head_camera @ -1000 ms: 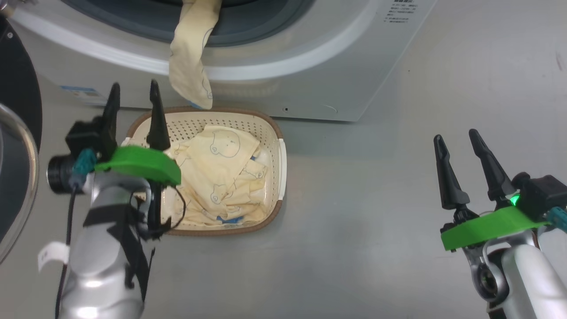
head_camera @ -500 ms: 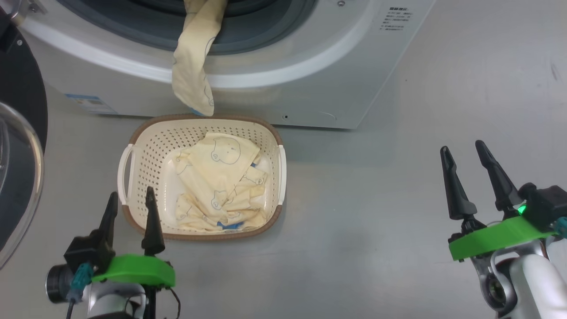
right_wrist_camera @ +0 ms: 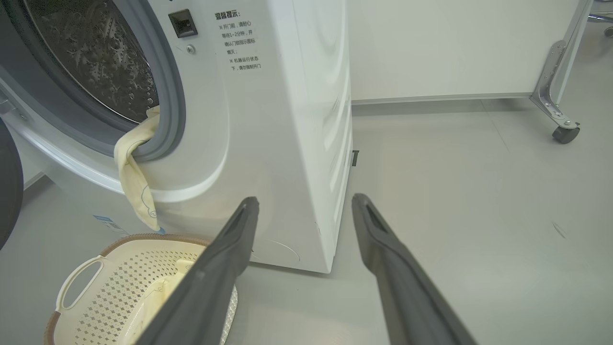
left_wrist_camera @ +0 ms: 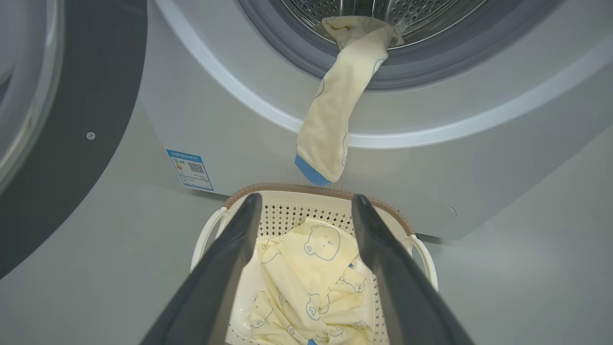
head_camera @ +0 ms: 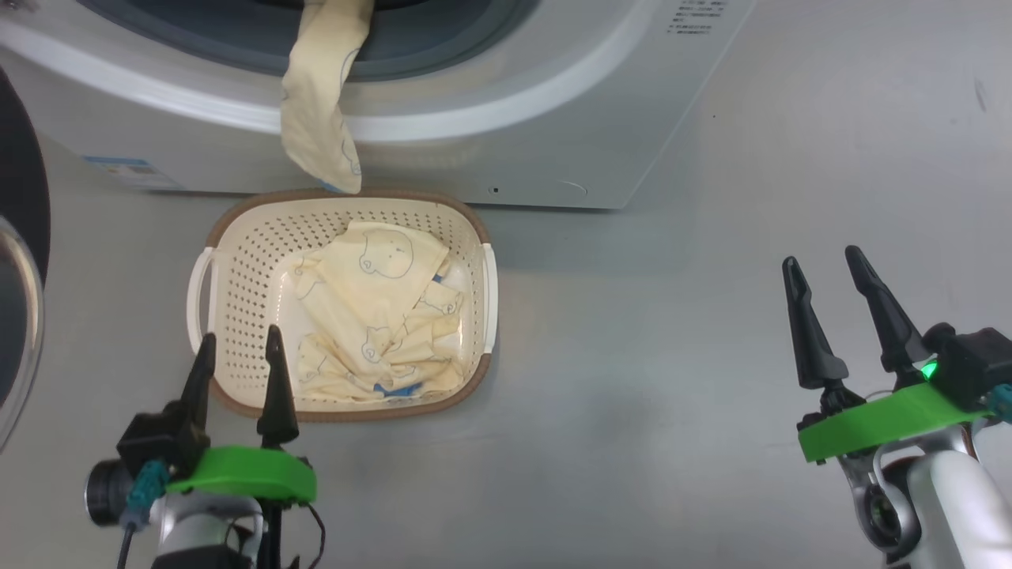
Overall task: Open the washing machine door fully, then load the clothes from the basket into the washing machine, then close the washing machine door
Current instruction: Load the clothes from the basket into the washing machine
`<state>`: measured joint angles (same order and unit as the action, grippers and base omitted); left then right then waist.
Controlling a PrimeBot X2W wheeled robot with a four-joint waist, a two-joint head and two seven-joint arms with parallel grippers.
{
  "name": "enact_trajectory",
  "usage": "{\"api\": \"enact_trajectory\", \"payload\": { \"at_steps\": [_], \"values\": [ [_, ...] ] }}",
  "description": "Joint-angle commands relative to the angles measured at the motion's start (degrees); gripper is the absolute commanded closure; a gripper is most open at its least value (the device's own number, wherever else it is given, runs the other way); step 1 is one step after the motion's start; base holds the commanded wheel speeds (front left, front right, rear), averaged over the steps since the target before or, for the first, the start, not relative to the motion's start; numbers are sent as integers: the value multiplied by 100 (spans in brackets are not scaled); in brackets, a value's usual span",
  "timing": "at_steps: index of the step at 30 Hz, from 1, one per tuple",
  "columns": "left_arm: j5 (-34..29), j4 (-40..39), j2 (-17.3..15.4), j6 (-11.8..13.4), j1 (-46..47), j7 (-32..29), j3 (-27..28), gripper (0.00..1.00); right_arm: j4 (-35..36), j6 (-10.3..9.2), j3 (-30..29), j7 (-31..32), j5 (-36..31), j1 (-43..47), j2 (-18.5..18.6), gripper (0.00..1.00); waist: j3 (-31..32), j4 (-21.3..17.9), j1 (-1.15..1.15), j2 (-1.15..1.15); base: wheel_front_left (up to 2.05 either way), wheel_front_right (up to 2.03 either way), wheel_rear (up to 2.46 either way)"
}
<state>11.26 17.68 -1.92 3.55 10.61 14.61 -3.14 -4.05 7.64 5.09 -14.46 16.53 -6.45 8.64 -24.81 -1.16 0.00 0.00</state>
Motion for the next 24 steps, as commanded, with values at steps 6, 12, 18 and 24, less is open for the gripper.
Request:
{"api": "enact_trajectory", "payload": {
  "at_steps": [6, 12, 18, 24],
  "values": [
    [-119, 296, -313, -95, 831, 39, 264, 0, 224, -15, 110, -54, -28, -213, 65, 0, -254, -194, 0, 0, 0, 0, 0],
    [-53, 979, -383, -235, 1690, 39, 280, 0, 250, -15, 174, -54, -21, -378, 0, 0, -543, -391, 0, 0, 0, 0, 0],
    [-109, 1633, -490, -198, 2494, 39, 357, 0, 246, -15, 267, -54, 5, -558, -30, 0, -825, -579, 0, 0, 0, 0, 0],
    [-164, 2047, -540, -274, 3080, 39, 375, 0, 269, -15, 277, -54, 8, -697, -26, 0, -1082, -718, 0, 0, 0, 0, 0]
  ]
}}
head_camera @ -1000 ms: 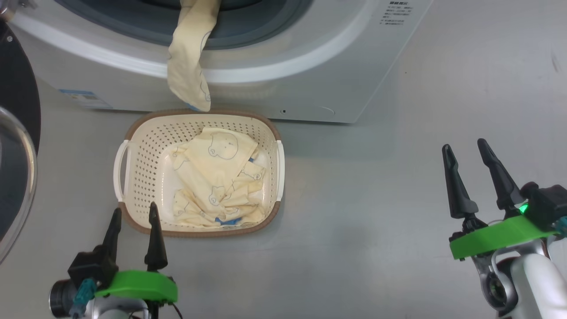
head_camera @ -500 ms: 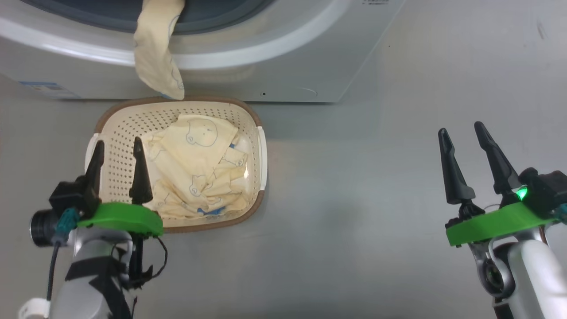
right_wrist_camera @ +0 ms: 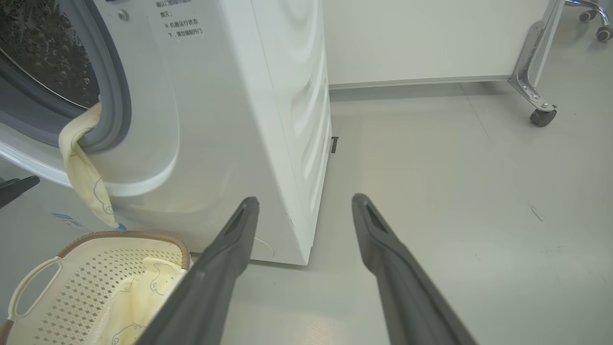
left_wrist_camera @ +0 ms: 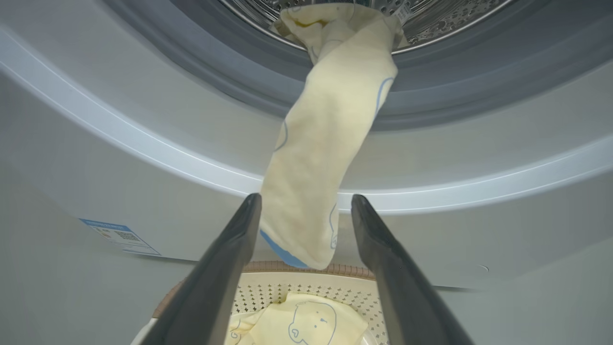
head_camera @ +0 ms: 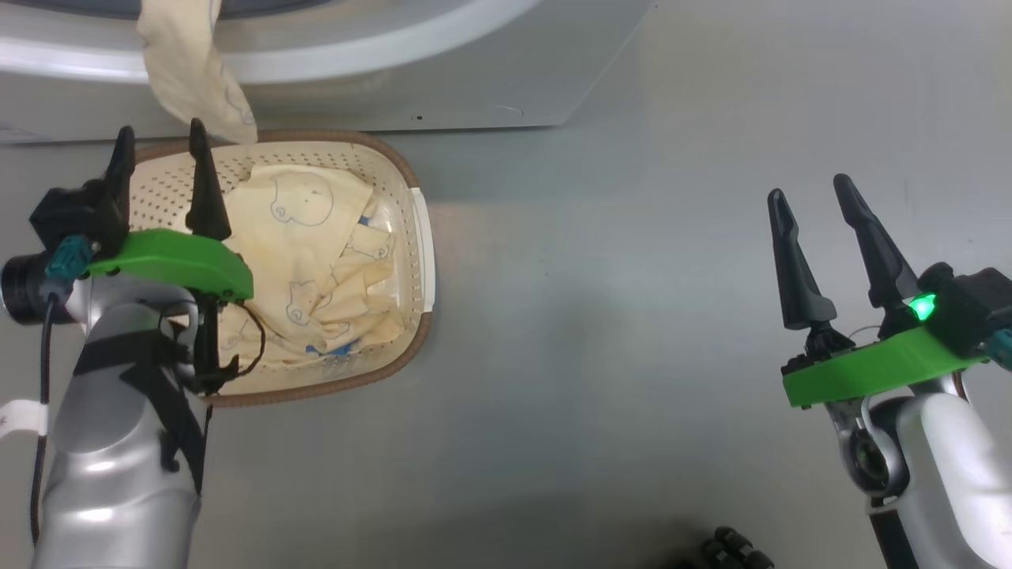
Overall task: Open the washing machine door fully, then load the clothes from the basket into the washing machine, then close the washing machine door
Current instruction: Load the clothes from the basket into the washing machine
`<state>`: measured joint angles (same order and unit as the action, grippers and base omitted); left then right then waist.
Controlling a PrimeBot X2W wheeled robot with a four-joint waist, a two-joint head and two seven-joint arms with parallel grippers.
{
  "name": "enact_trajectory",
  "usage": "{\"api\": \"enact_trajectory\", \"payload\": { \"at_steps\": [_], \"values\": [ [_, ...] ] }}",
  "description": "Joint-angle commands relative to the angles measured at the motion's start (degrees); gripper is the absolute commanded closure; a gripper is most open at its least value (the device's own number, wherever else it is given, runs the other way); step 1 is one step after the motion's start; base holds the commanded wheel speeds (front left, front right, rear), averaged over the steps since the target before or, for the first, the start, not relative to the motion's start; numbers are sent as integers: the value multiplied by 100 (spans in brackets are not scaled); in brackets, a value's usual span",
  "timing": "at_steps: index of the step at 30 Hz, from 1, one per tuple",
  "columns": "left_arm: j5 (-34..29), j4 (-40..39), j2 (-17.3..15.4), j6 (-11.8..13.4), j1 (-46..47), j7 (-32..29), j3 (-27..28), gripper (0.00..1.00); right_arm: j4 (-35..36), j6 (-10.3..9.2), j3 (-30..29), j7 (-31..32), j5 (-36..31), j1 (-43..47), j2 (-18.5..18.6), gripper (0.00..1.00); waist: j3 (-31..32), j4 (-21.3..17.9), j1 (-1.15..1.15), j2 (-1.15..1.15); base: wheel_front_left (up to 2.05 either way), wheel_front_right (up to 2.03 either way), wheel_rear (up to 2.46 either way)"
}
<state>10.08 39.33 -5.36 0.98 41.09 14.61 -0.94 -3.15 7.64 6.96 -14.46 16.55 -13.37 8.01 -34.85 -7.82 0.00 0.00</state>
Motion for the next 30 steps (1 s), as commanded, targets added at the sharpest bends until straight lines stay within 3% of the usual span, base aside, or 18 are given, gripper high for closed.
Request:
{"api": "enact_trajectory", "payload": {
  "at_steps": [1, 25, 26, 27, 28, 30],
  "values": [
    [-56, -80, -190, -33, 99, 39, 148, 0, 184, -15, 92, -54, 3, -19, 40, 0, -123, -68, 0, 0, 0, 0, 0],
    [-190, 513, -214, -248, 1311, 39, 401, 0, 212, -15, 326, -54, 11, -384, 83, 0, -792, -255, 0, 0, 0, 0, 0],
    [-202, 507, -211, -255, 1340, 39, 406, 31, 211, -15, 322, -54, 13, -389, 80, 0, -798, -251, 0, 0, 0, 0, 0],
    [-224, 492, -206, -256, 1359, 39, 402, 82, 207, -15, 314, -54, 11, -389, 74, 0, -800, -243, 0, 0, 0, 0, 0],
    [-239, 486, -197, -259, 1364, 39, 400, 100, 201, -15, 309, -54, 8, -387, 66, 0, -796, -235, 0, 0, 0, 0, 0],
    [-269, 490, -187, -282, 1360, 39, 392, 100, 182, -15, 308, -54, 5, -381, 47, 0, -774, -218, 0, 0, 0, 0, 0]
  ]
}}
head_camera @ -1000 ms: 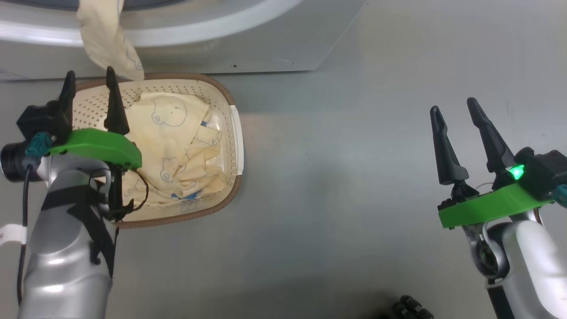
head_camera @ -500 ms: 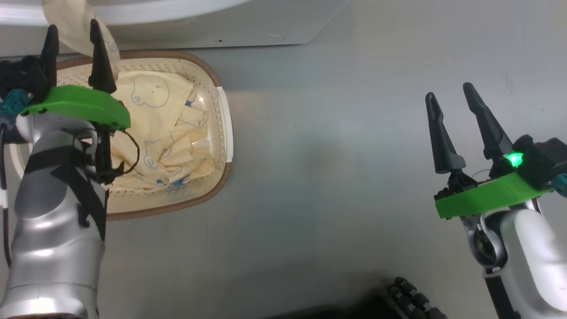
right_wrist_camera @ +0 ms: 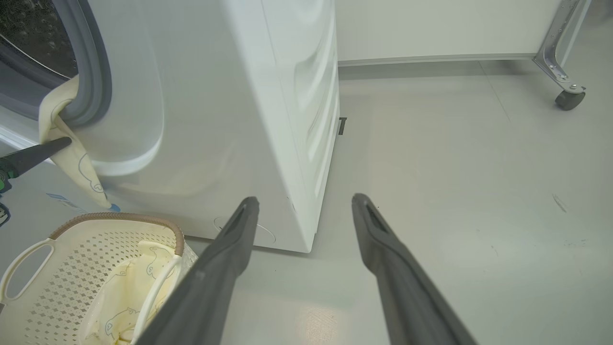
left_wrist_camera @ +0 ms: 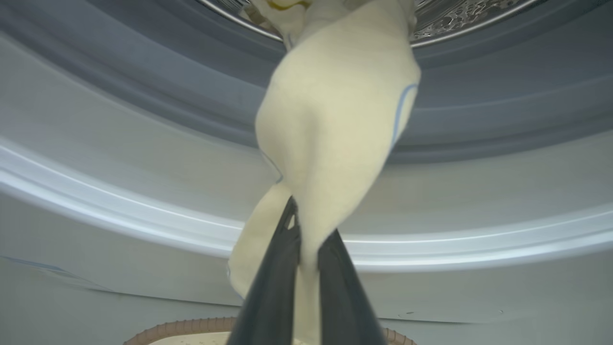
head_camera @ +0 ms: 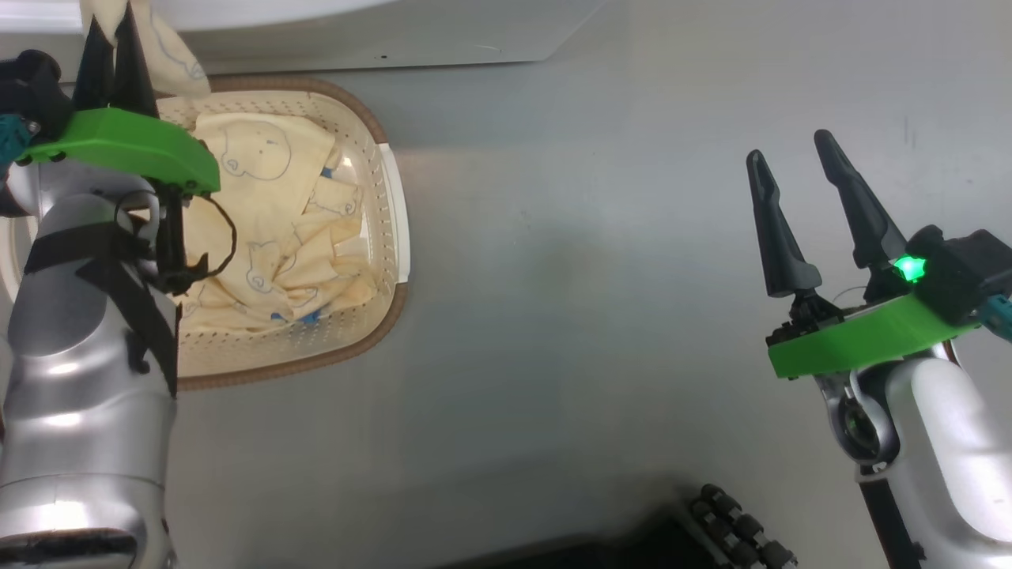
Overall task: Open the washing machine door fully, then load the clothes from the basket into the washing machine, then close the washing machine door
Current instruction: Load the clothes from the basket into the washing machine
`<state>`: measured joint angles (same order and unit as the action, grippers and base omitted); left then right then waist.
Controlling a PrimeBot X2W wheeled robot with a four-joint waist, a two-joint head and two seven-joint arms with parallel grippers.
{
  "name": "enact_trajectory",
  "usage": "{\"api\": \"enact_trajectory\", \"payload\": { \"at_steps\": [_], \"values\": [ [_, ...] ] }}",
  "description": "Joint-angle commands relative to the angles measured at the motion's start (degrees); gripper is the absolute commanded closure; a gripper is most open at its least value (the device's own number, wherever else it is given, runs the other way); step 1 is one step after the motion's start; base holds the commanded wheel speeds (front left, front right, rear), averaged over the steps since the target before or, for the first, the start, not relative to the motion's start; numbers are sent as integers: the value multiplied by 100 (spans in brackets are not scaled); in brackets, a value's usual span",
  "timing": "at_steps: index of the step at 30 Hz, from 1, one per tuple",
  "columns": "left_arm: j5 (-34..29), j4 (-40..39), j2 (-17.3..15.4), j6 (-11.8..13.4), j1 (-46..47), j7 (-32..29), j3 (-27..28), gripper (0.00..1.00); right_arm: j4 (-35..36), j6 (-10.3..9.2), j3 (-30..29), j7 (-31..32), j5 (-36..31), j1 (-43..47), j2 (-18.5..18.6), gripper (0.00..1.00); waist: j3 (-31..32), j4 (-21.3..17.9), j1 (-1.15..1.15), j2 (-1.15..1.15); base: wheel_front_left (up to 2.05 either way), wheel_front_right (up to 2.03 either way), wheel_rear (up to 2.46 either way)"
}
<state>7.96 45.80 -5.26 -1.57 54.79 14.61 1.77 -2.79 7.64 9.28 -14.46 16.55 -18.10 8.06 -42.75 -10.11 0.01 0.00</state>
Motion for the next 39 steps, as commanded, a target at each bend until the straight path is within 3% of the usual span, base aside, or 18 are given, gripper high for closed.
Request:
{"api": "enact_trajectory", "payload": {
  "at_steps": [1, 12, 22, 32, 39],
  "values": [
    [-71, -165, -196, -24, -14, 39, 124, 100, 137, -15, 80, -54, 4, 90, 35, 0, 29, 19, -1, 0, 0, 0, 0],
    [-144, -710, -51, -47, -180, 39, 32, 100, 100, -15, 46, -54, 9, 219, -19, 0, 270, 140, -1, 0, 0, 0, 0],
    [-190, -1025, -103, -34, 507, -433, -179, 100, 41, -15, 217, -54, 73, 275, -128, 0, 390, -26, -1, 0, 0, 0, 0],
    [-375, -214, -655, 253, 1722, -557, -120, 100, -106, -15, 590, -54, 184, 313, -193, 0, 368, -593, -1, 0, 0, 0, 0],
    [-402, 522, -1038, 389, 2414, -92, -38, 100, -161, -15, 740, -54, 212, 445, -155, 0, 268, -914, -1, 0, 0, 0, 0]
  ]
}}
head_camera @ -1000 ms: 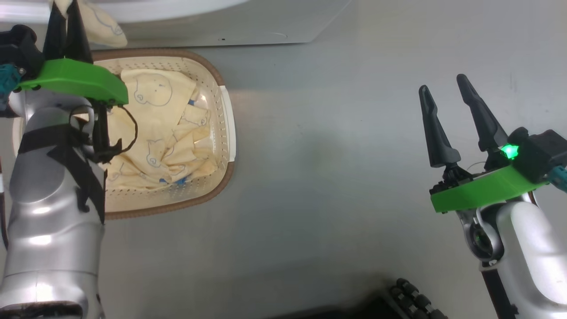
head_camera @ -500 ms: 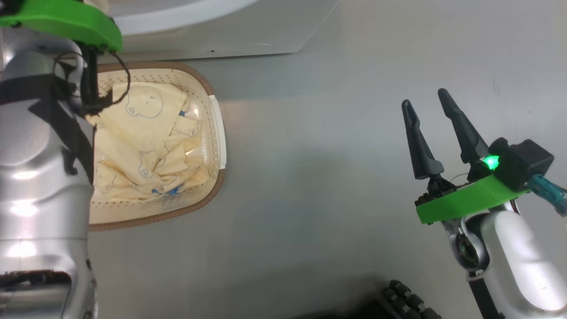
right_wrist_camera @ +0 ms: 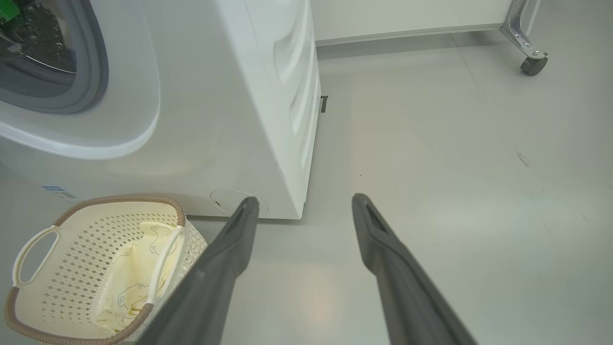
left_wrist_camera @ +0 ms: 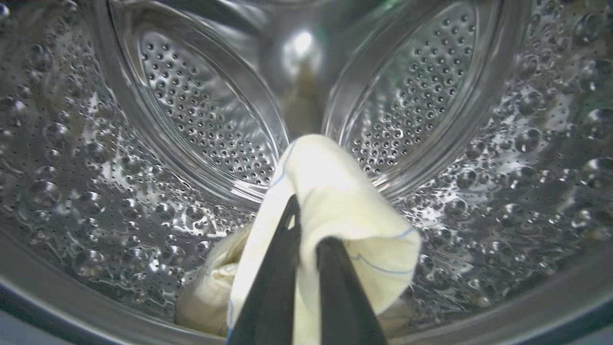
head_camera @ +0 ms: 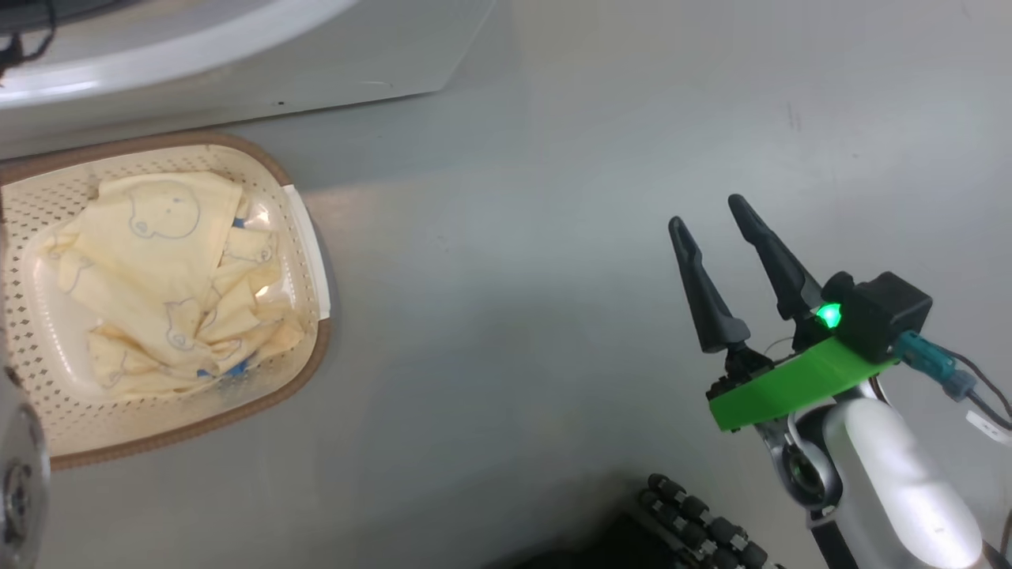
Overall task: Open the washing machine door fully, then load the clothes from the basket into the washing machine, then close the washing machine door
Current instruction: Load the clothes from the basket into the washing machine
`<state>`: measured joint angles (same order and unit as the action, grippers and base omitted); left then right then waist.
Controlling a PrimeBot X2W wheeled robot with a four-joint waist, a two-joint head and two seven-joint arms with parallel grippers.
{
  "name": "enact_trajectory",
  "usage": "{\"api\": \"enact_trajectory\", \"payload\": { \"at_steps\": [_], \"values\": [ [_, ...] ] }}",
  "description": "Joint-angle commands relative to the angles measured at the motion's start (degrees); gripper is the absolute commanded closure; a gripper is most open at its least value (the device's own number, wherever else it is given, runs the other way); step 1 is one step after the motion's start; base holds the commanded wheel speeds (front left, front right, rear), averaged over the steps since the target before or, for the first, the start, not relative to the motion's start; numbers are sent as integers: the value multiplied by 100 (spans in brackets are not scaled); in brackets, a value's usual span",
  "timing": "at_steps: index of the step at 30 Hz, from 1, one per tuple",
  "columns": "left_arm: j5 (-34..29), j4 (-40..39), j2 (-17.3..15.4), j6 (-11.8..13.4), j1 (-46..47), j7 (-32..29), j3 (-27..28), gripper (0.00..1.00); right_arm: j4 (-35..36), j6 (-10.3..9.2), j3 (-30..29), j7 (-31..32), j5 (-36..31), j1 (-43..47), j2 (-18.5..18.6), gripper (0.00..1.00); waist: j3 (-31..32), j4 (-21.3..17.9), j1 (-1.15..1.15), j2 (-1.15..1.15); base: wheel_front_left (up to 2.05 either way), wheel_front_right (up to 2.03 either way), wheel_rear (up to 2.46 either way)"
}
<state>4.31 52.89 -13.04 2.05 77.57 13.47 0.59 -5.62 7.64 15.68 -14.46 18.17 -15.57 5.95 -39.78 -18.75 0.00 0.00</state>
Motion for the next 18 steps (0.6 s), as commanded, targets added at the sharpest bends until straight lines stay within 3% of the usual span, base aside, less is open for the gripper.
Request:
{"api": "enact_trajectory", "payload": {
  "at_steps": [1, 4, 12, 18],
  "values": [
    [-64, -153, -315, 44, 190, 76, 72, 100, 126, -15, 111, -54, 55, 226, 68, 0, -40, -81, 0, 0, 0, 0, 0],
    [-58, -109, -439, 164, 345, 141, 140, 100, 144, -15, 88, -54, 69, 327, 94, 0, -114, -155, 0, 0, 0, 0, 0],
    [-131, -1041, -692, 439, 261, 151, 332, 100, 199, -15, 169, -54, 106, 391, 103, 0, -318, -299, 0, 0, 0, 0, 0],
    [-254, -1, -751, 382, 251, 151, 154, 100, 158, -15, 225, -54, 131, 433, 96, 0, -315, -327, 0, 0, 0, 0, 0]
  ]
}}
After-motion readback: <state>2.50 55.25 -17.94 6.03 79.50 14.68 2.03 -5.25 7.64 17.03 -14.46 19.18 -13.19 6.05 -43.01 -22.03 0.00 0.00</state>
